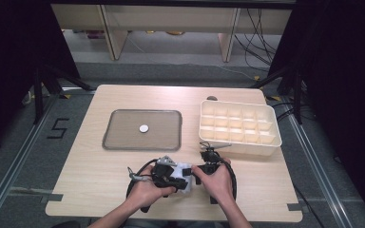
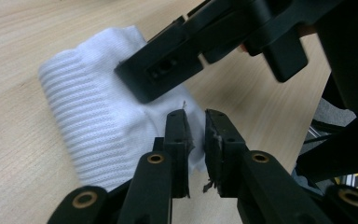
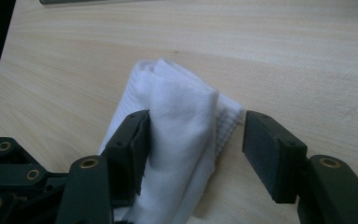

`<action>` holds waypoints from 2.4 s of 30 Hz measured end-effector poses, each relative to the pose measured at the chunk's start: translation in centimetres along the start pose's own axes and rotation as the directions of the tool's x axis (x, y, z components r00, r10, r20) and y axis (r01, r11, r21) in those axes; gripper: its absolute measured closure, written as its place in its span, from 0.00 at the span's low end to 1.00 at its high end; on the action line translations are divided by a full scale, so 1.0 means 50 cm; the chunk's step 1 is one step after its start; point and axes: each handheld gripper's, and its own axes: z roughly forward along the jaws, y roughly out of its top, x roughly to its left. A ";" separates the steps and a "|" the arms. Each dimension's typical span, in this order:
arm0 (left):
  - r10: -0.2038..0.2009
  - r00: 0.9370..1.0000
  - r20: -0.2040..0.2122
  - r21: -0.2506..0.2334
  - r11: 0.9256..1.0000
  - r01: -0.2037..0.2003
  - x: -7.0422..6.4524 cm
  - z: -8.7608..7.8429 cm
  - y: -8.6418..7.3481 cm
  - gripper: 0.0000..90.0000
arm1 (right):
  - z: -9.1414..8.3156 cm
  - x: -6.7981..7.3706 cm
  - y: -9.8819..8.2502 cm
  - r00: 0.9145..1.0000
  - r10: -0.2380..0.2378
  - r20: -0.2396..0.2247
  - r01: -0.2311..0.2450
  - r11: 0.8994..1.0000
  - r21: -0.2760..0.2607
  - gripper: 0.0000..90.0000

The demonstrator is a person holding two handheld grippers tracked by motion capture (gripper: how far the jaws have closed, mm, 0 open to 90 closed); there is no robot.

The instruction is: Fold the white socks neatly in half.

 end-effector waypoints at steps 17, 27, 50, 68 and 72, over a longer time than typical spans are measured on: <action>0.003 1.000 0.017 -0.037 0.999 -0.002 -0.004 -0.062 -0.010 0.75 | 0.012 0.009 0.014 0.999 -0.015 0.044 0.012 0.998 0.061 0.54; -0.039 0.999 -0.014 -0.098 0.995 0.038 0.025 -0.103 -0.014 0.74 | 0.023 0.007 0.019 0.998 -0.050 0.025 0.049 0.997 0.061 0.58; -0.057 0.998 -0.039 -0.107 0.993 0.052 0.038 -0.105 -0.018 0.74 | 0.030 0.015 0.019 0.998 -0.044 0.036 0.041 0.996 0.078 0.63; -0.064 0.997 -0.047 -0.109 0.992 0.058 0.049 -0.105 -0.024 0.73 | 0.033 -0.004 0.022 0.999 -0.022 -0.050 0.028 0.993 0.116 0.78; -0.063 0.997 -0.049 -0.115 0.992 0.057 0.051 -0.105 -0.026 0.73 | 0.034 -0.006 0.018 0.996 -0.061 -0.072 0.066 0.995 0.077 0.80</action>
